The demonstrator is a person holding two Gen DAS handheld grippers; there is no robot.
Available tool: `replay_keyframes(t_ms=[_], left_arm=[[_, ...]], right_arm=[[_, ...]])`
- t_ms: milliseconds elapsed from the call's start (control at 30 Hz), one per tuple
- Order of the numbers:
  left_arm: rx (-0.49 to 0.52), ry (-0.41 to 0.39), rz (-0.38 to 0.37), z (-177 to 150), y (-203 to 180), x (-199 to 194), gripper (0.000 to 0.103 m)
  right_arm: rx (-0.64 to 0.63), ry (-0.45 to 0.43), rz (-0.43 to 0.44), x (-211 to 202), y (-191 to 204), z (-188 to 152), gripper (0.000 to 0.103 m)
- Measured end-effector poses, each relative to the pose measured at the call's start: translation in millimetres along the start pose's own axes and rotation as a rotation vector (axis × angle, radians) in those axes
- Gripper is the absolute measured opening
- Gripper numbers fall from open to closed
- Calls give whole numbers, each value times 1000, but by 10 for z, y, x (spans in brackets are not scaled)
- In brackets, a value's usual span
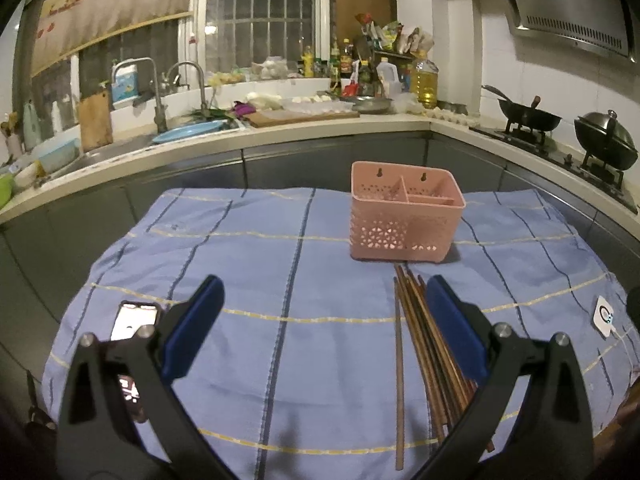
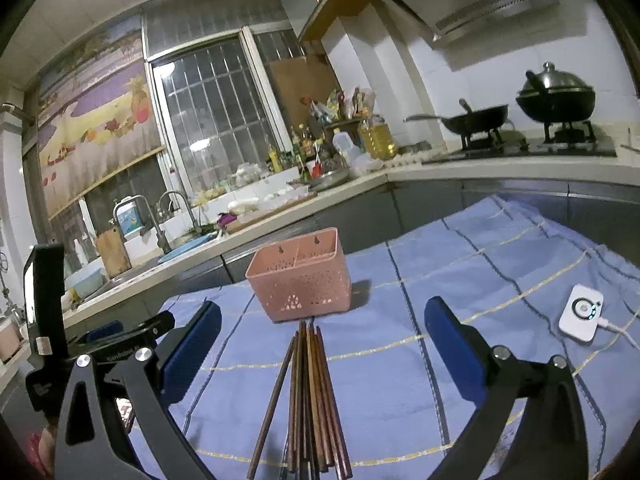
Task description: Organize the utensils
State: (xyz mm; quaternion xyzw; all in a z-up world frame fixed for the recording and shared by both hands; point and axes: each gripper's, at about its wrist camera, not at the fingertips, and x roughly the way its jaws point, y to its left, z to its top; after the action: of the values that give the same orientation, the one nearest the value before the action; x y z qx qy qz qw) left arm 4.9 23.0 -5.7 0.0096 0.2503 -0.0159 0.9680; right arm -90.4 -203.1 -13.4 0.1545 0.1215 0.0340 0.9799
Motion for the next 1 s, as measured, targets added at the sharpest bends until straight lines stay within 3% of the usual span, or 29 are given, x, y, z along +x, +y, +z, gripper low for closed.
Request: replay_keyframes(t_ms=[200,533,1000], left_arm=[[-8,-38,1,29,31,-71,97],[5,-115,25,71,13,-200,97],[14,-145,30,80,12,-261,97]], right_arm=[[-8,-51,-5,-91,10,48,100],[-20,-34,3,-78,44,71,100],[-29,-26,-4,-63,63,74,100]])
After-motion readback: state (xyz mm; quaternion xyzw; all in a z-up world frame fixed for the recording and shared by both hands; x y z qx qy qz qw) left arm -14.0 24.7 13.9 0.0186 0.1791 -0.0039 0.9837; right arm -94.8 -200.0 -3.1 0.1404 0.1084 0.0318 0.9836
